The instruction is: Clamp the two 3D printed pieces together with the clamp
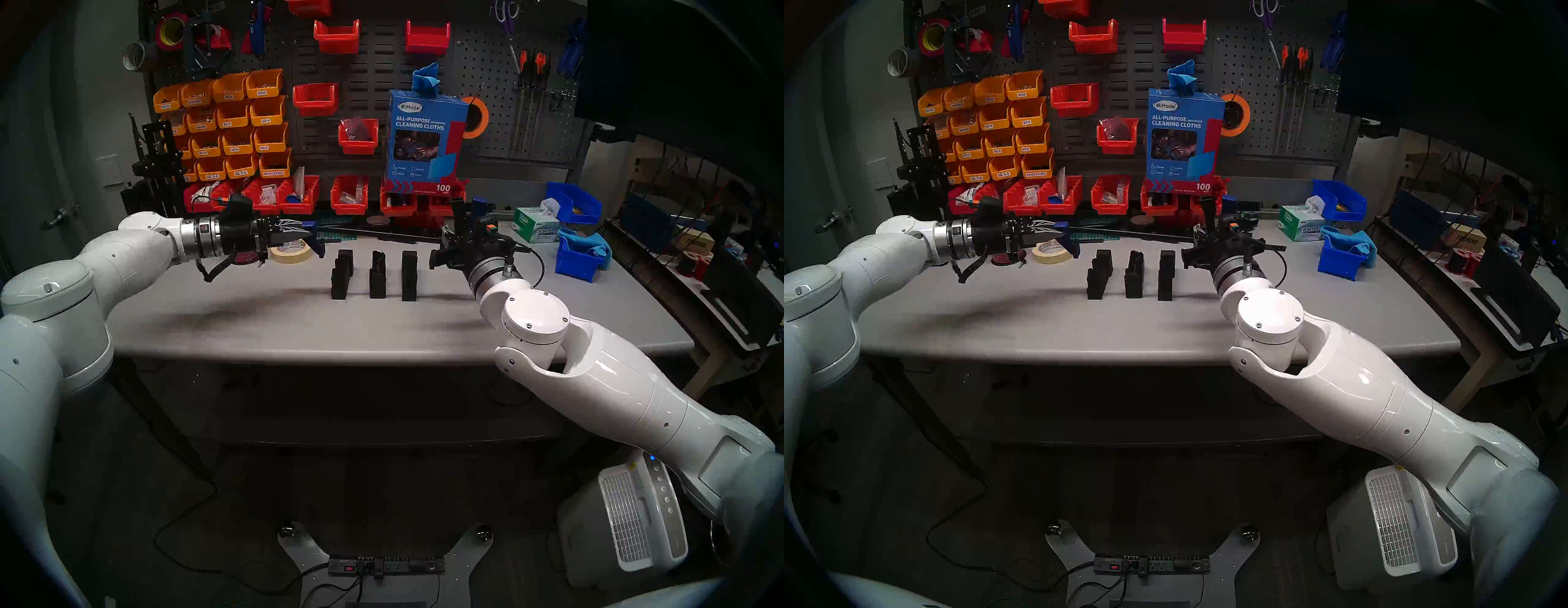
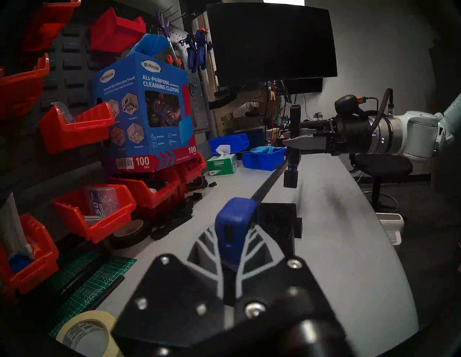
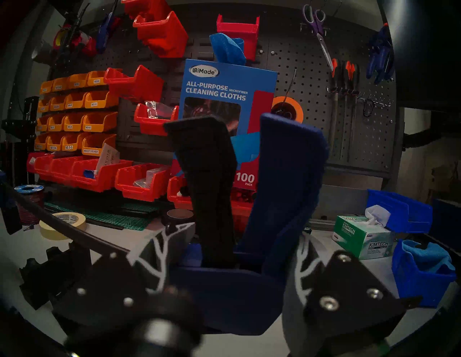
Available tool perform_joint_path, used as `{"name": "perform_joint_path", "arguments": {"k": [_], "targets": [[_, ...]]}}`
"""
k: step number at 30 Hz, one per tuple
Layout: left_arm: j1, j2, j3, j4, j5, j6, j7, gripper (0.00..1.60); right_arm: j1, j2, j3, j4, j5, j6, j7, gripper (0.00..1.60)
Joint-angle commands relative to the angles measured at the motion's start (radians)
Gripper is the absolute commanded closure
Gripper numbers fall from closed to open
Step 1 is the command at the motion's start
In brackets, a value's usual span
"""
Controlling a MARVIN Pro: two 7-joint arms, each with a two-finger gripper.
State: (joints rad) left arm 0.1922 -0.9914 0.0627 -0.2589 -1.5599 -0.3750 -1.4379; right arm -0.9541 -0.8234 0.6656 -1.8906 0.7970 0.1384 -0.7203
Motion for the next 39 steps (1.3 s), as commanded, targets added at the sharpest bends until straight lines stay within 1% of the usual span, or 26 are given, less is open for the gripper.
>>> {"name": "perform_joint_path", "arguments": {"k": [1, 7, 14, 25, 39], "targets": [[-0.022, -0.045, -0.004, 0.06, 0.0, 0.014, 0.029, 1.6, 0.021, 0.013, 0.012, -0.05, -0.016, -0.001, 0.003, 1.6], [-0.016, -0.066, -0.003, 0.088, 0.004, 0.022, 0.042, 1.6, 0.026, 0.016, 0.014, -0.057, -0.017, 0.003, 0.004, 1.6], [-0.011, -0.081, -0.003, 0.11, 0.007, 0.026, 0.048, 1.6, 0.044, -0.001, 0.006, -0.036, -0.021, 0.01, 0.02, 1.6], [-0.008, -0.084, -0.006, 0.123, 0.009, 0.028, 0.044, 1.6, 0.084, -0.062, -0.024, 0.035, -0.037, 0.014, 0.066, 1.6], [-0.002, -0.095, 0.0, 0.116, 0.023, 0.037, 0.024, 1.6, 0.105, -0.078, -0.049, 0.058, -0.049, 0.007, 0.087, 1.6]]}}
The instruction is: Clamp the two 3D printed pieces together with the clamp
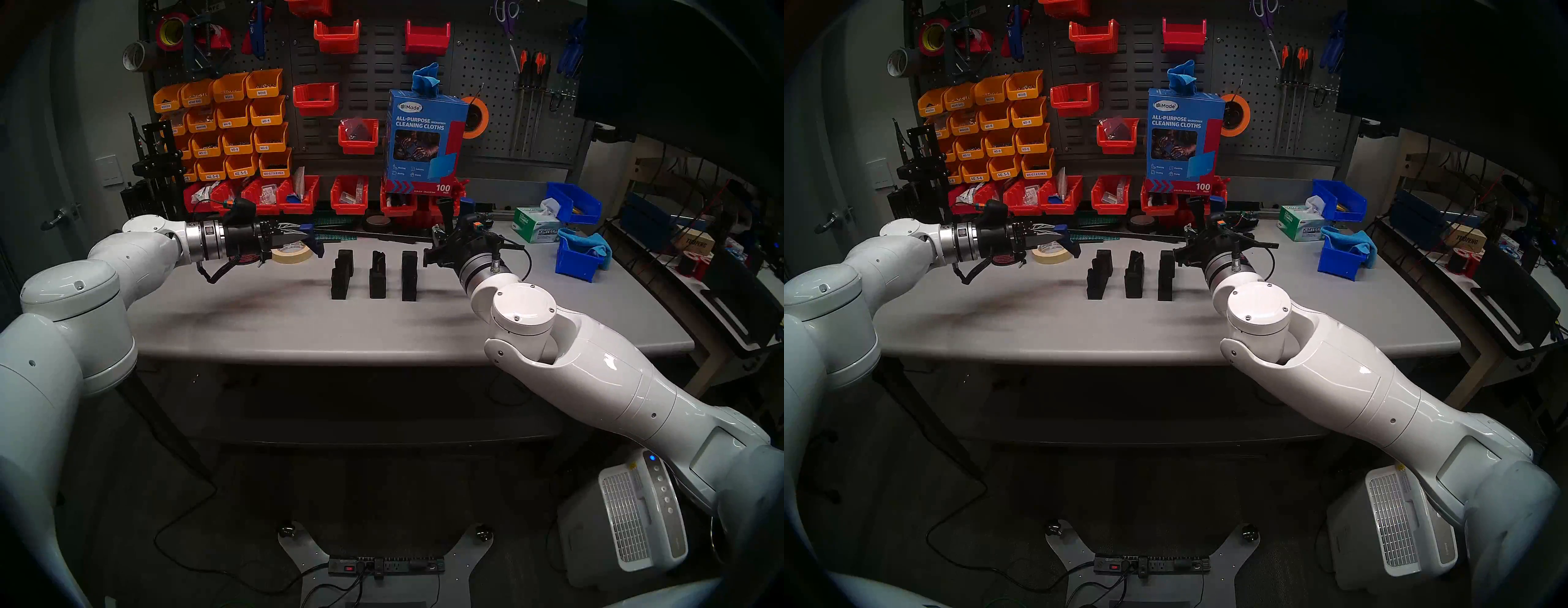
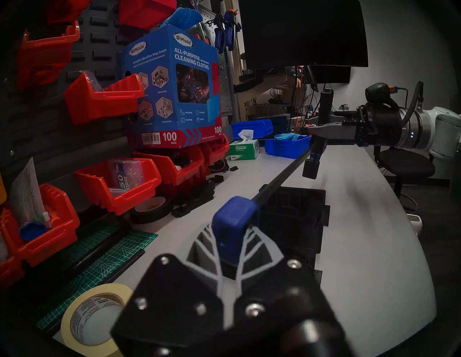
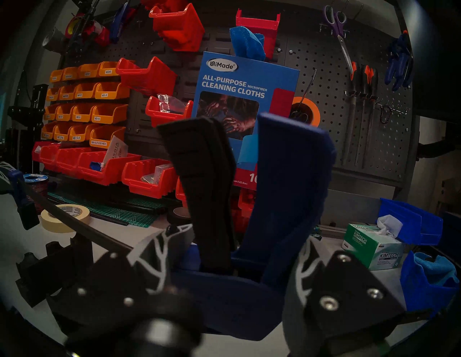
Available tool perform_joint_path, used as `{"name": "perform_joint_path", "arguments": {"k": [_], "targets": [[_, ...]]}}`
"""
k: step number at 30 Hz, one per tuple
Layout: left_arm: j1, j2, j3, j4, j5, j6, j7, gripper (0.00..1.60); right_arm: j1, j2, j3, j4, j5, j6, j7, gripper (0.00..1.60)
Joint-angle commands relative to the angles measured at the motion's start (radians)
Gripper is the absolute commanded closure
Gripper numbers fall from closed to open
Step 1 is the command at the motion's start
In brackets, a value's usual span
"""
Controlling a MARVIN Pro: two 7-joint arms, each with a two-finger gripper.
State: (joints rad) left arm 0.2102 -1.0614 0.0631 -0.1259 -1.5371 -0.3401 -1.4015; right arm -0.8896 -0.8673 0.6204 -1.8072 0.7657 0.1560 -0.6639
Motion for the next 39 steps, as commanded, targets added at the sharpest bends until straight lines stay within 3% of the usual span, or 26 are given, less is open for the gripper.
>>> {"name": "perform_joint_path", "arguments": {"k": [1, 39], "targets": [[-0.018, -0.027, 0.0, -0.018, 0.002, 0.003, -0.012, 1.6, 0.042, -0.035, -0.005, -0.025, -0.018, -0.011, 0.031, 1.6], [0.027, -0.078, 0.011, -0.041, 0.046, 0.037, 0.005, 1.6, 0.016, -0.016, -0.058, 0.02, -0.011, -0.058, 0.026, 1.6]]}}
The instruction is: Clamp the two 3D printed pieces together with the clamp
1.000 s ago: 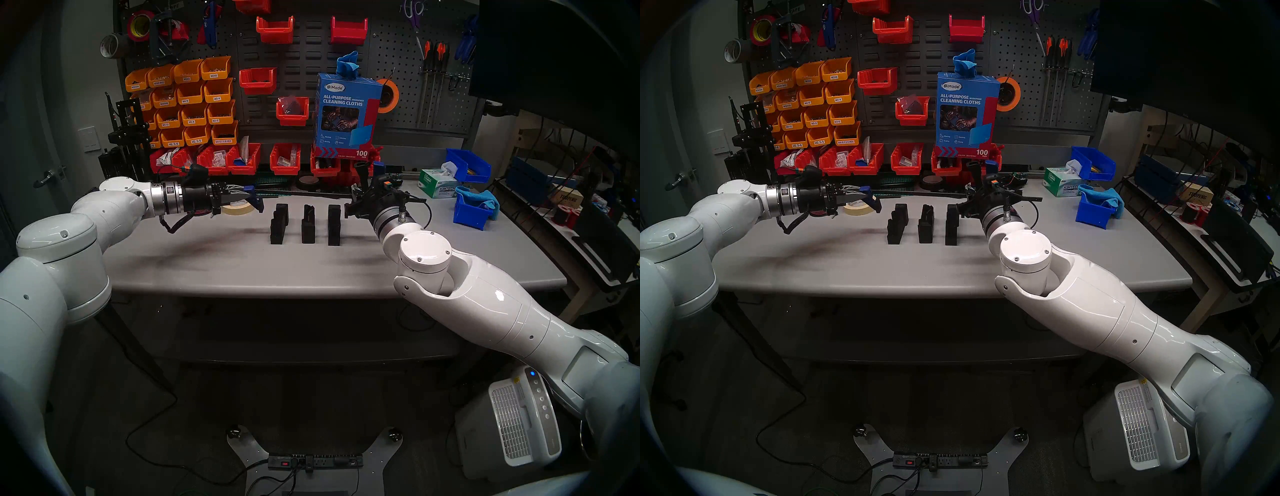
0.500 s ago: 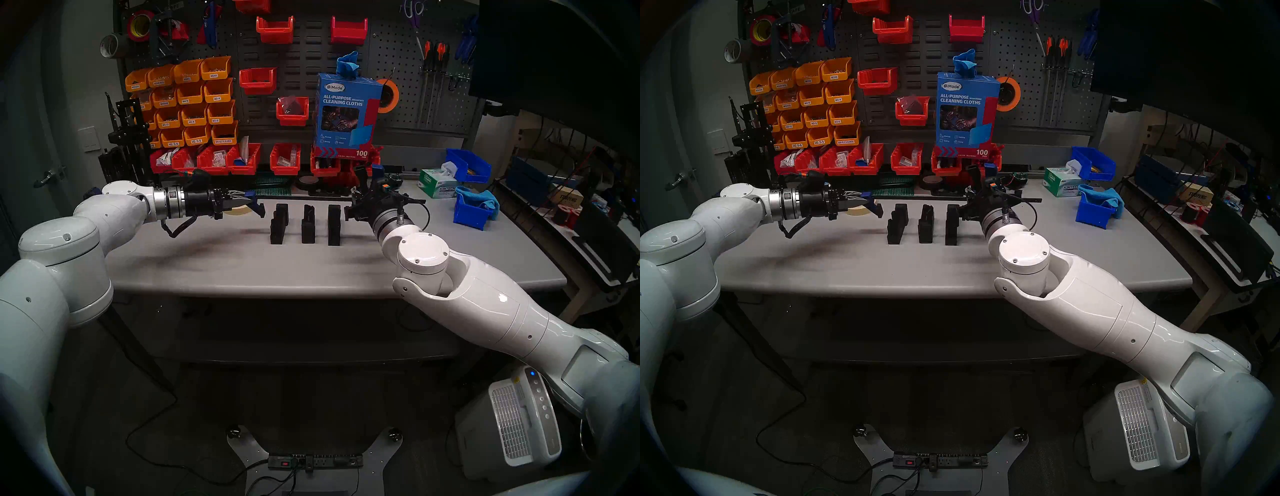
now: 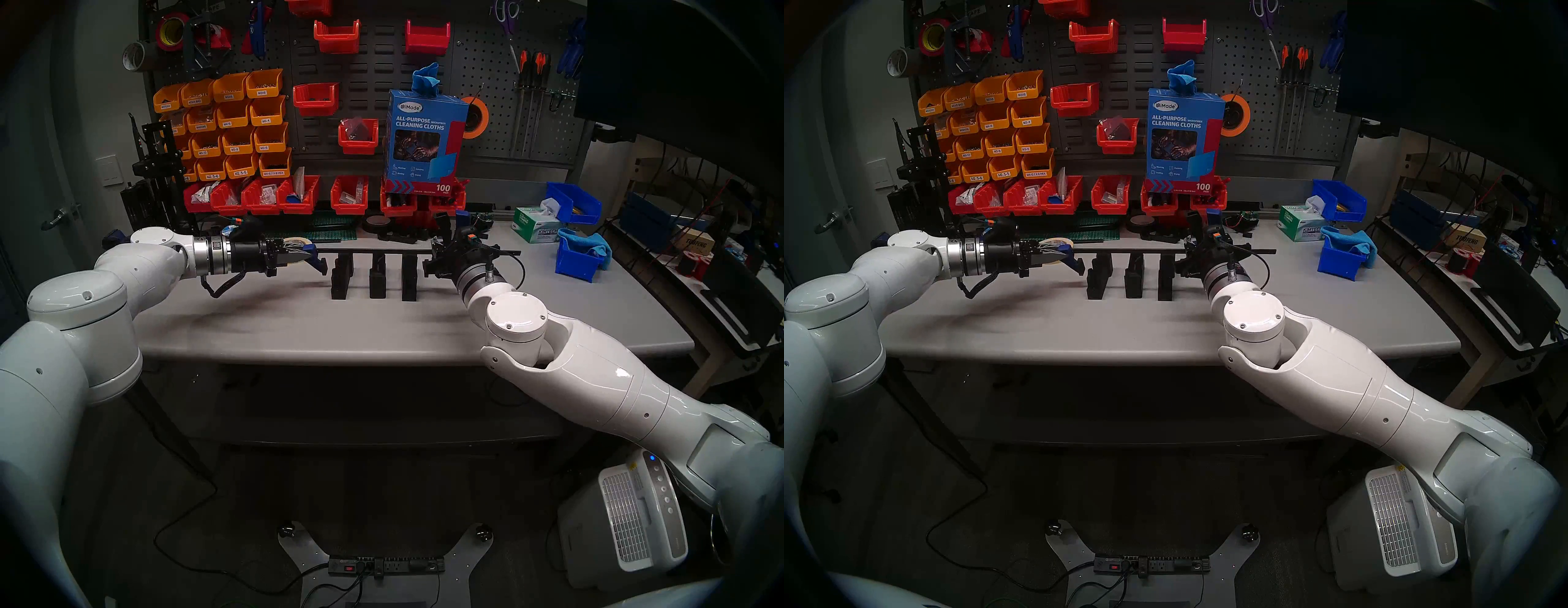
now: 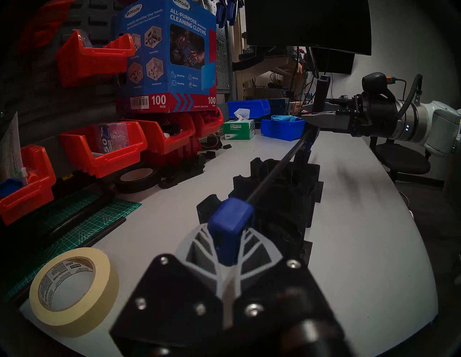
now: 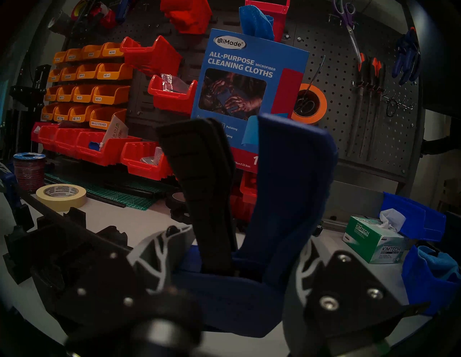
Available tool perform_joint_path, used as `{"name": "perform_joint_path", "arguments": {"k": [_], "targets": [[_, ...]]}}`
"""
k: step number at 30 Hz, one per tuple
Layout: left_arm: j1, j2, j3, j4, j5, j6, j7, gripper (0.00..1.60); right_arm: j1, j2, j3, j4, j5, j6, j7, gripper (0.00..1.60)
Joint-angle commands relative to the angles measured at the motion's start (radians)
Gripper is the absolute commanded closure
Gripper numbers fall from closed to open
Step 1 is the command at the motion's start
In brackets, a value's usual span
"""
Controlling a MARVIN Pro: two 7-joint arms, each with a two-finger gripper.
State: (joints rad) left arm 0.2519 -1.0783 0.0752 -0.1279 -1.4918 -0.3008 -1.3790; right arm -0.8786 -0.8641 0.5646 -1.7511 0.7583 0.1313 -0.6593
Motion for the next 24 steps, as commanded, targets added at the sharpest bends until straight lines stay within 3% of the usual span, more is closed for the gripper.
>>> {"name": "perform_joint_path", "arguments": {"k": [1, 16, 24], "targets": [[-0.015, -0.062, -0.001, -0.039, 0.002, -0.002, -0.018, 1.6, 0.004, -0.018, -0.003, -0.036, -0.004, -0.035, 0.021, 1.6], [-0.008, -0.068, -0.002, -0.041, 0.017, 0.009, -0.016, 1.6, -0.023, -0.007, -0.017, -0.026, 0.005, -0.067, 0.011, 1.6], [0.026, -0.092, -0.01, -0.037, 0.012, 0.053, 0.02, 1.6, -0.035, 0.002, -0.023, -0.022, 0.011, -0.078, 0.002, 1.6]]}}
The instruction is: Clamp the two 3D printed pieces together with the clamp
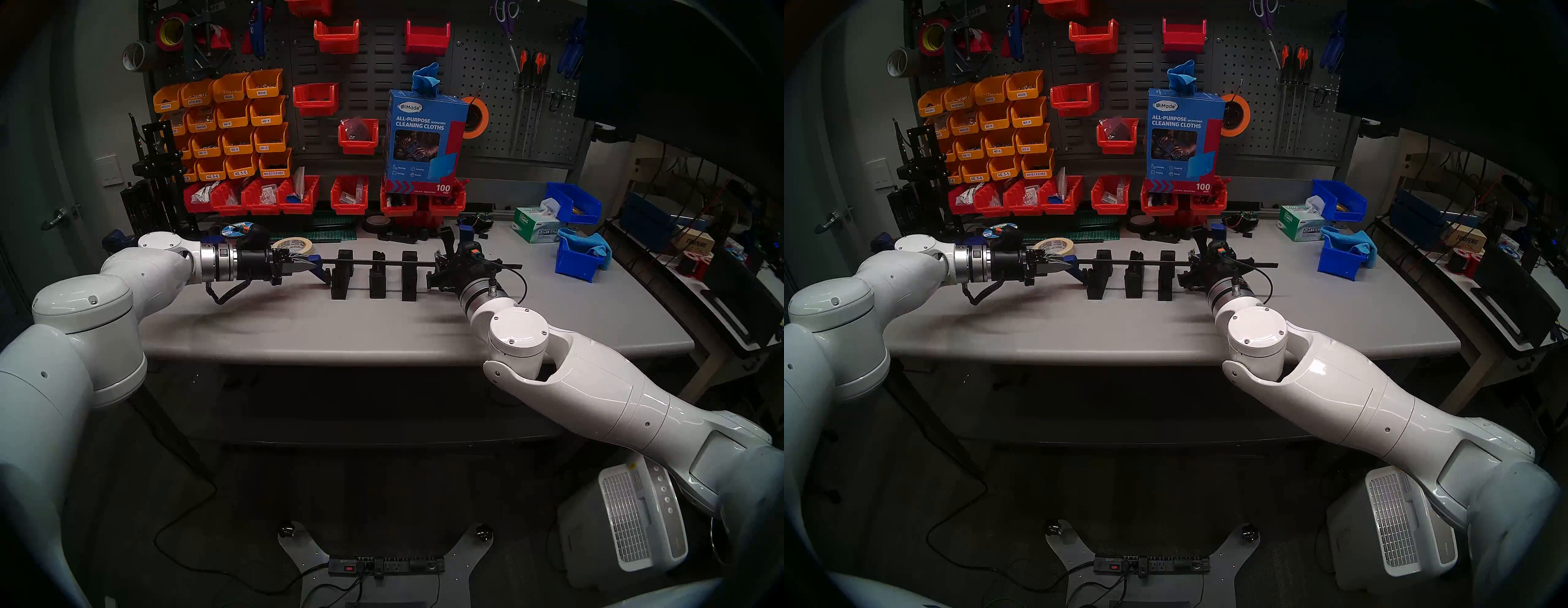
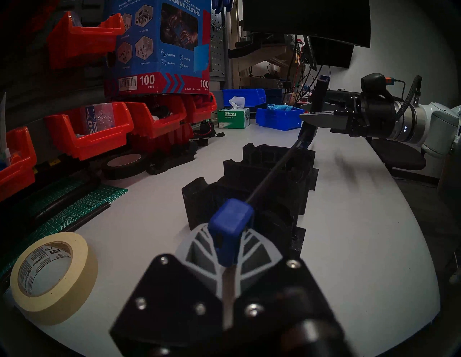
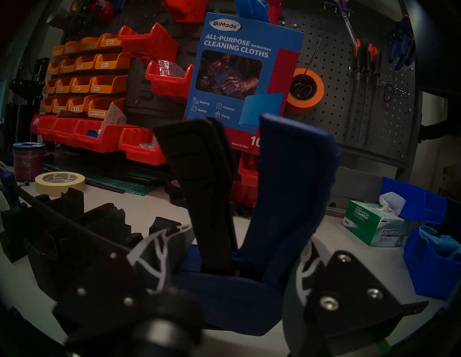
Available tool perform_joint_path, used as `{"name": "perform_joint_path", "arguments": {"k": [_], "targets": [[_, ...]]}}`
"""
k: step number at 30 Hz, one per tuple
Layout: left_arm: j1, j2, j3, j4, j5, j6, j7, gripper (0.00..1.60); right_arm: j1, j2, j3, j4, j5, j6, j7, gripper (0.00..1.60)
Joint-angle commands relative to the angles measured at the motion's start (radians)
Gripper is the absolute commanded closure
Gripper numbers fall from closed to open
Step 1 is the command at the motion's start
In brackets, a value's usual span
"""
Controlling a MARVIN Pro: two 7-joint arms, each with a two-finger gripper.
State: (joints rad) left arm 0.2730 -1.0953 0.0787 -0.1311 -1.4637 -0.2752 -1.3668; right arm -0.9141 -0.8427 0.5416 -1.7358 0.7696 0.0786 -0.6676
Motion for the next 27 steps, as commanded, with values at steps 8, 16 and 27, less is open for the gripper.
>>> {"name": "perform_joint_path", "arguments": {"k": [8, 16, 27], "targets": [[0.033, -0.086, -0.019, -0.041, -0.018, 0.041, 0.016, 1.6, -0.008, -0.007, -0.003, -0.042, 0.003, -0.035, 0.0, 1.6], [0.036, -0.086, -0.025, -0.04, -0.026, 0.051, 0.018, 1.6, -0.015, -0.002, -0.011, -0.031, 0.001, -0.049, -0.008, 1.6], [0.035, -0.083, -0.023, -0.038, -0.031, 0.054, 0.016, 1.6, 0.005, -0.022, -0.027, 0.021, -0.024, -0.081, -0.001, 1.6]]}}
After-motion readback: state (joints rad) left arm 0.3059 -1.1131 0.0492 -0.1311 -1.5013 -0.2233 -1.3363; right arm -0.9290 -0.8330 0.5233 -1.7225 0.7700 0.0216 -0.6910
